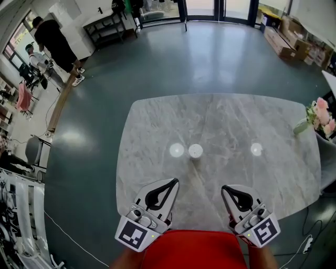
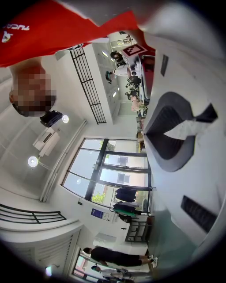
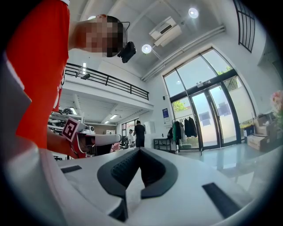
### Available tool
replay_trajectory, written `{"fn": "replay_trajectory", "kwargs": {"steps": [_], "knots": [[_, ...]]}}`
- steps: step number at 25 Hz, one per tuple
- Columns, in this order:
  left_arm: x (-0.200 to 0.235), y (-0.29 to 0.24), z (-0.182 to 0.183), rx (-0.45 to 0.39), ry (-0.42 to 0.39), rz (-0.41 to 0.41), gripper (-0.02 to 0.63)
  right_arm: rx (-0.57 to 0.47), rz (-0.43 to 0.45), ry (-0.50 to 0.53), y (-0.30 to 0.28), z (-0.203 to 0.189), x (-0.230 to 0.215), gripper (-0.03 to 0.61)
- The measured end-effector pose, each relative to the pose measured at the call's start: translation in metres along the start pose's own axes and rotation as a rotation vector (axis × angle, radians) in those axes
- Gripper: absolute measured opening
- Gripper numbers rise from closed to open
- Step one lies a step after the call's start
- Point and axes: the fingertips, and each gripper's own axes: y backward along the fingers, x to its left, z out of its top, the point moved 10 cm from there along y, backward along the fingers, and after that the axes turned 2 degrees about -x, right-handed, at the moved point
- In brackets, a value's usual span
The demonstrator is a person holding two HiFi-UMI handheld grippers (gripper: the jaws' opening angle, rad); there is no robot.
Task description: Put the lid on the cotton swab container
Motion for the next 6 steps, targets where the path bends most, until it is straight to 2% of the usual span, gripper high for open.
{"fn": "replay_trajectory", "kwargs": {"steps": [6], "knots": [[0.0057, 0.0005, 0.0011, 0.0, 0.001, 0.007, 0.017, -0.022, -0.008, -0.007, -0.005, 0.0034, -0.0018, 0.017]]}}
